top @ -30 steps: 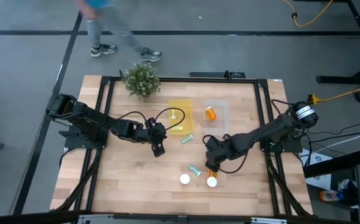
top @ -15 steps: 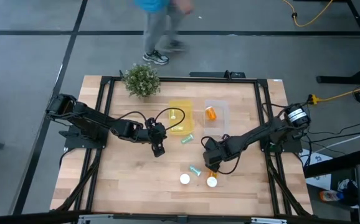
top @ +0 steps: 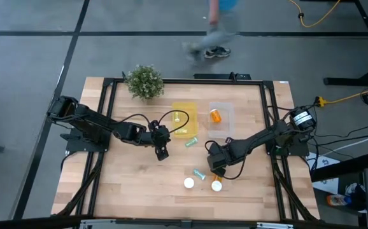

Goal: Pick and place medicine bottles into bin by pill shape (circle, oval)
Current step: Put the small pink pill bottle into the yellow bin, then put the small blue pill bottle into the yellow bin

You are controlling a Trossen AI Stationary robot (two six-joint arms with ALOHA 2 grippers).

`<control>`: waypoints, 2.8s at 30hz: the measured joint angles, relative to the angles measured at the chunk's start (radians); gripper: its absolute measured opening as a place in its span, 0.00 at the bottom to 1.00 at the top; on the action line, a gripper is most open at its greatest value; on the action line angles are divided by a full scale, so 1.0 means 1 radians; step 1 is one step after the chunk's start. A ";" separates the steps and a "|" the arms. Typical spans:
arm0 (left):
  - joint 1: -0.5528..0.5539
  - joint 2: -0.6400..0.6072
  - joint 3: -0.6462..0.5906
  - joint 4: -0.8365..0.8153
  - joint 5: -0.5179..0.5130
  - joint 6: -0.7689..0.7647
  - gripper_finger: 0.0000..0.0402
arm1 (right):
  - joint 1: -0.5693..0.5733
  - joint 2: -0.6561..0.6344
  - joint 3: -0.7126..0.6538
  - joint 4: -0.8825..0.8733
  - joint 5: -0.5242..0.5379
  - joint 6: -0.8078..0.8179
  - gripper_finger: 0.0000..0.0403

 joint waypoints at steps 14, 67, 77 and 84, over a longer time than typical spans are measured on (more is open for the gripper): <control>0.000 0.000 0.000 0.000 0.000 -0.001 0.01 | -0.100 -0.005 0.187 0.056 0.200 -0.497 0.25; 0.000 0.000 0.000 0.000 0.000 -0.008 0.01 | -0.211 0.048 0.214 0.349 -0.123 -0.834 0.43; 0.000 0.000 0.000 0.001 0.000 -0.007 0.01 | -0.200 0.156 0.214 0.355 0.080 -0.835 0.43; 0.000 0.000 0.000 0.000 0.000 -0.007 0.01 | -0.201 0.155 0.214 0.357 0.061 -0.839 0.43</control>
